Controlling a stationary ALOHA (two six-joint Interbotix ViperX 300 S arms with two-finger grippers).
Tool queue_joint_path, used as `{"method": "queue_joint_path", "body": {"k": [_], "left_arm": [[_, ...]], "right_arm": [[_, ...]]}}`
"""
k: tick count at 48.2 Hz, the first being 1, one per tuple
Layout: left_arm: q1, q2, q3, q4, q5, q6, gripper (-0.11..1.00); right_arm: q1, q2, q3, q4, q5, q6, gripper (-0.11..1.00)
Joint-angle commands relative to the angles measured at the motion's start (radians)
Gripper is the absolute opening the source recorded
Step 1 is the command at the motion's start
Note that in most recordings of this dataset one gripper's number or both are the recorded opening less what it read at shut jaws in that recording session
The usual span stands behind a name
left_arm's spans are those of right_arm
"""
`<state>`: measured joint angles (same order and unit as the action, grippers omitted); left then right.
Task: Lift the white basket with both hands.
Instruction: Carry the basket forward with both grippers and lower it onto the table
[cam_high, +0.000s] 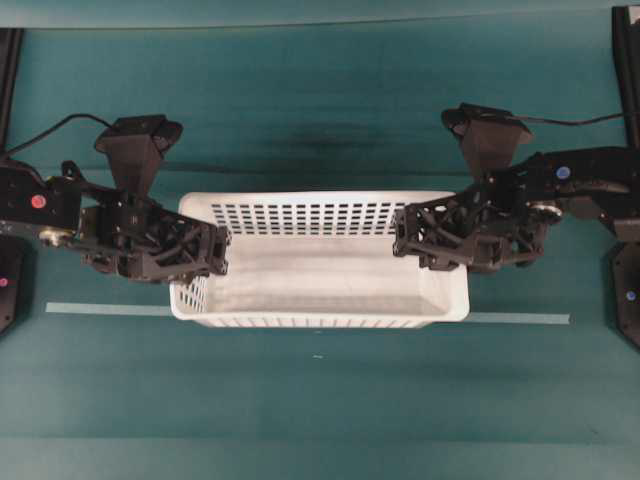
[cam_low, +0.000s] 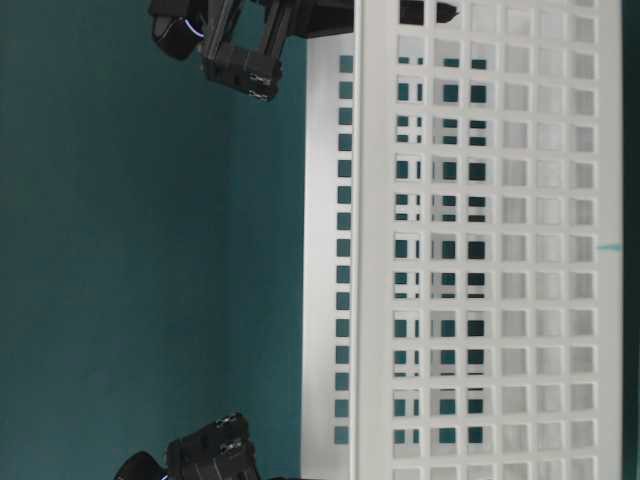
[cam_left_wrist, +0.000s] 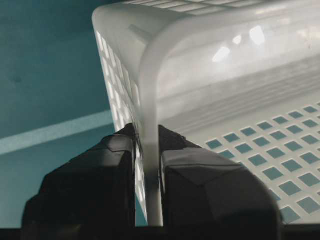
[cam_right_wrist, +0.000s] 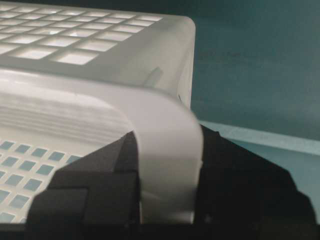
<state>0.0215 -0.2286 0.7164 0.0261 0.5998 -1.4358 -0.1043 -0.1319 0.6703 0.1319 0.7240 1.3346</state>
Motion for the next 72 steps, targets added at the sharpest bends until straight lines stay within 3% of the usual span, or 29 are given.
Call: {"method": "queue_joint_path", "body": {"k": [1, 10, 22, 61, 72], "left_arm": [[-0.018, -0.018, -0.012, 0.005, -0.003, 0.005, 0.05], [-0.034, -0.003, -0.025, 0.005, -0.003, 0.000, 0.05], [-0.095, 0.037, -0.032, 0.005, -0.006, -0.057, 0.05], [-0.091, 0.084, 0.005, 0.012, -0.038, -0.054, 0.05], [-0.078, 0.080, 0.034, 0.012, -0.067, -0.018, 0.03]], "right_arm": [[0.031, 0.005, 0.009, -0.008, 0.003, -0.006, 0.18], [0.066, 0.006, 0.025, -0.011, -0.009, 0.032, 0.18], [0.100, 0.021, 0.031, -0.028, -0.049, 0.074, 0.18], [0.127, 0.074, 0.032, -0.023, -0.060, 0.080, 0.18], [0.130, 0.084, 0.034, -0.023, -0.066, 0.094, 0.18]]}}
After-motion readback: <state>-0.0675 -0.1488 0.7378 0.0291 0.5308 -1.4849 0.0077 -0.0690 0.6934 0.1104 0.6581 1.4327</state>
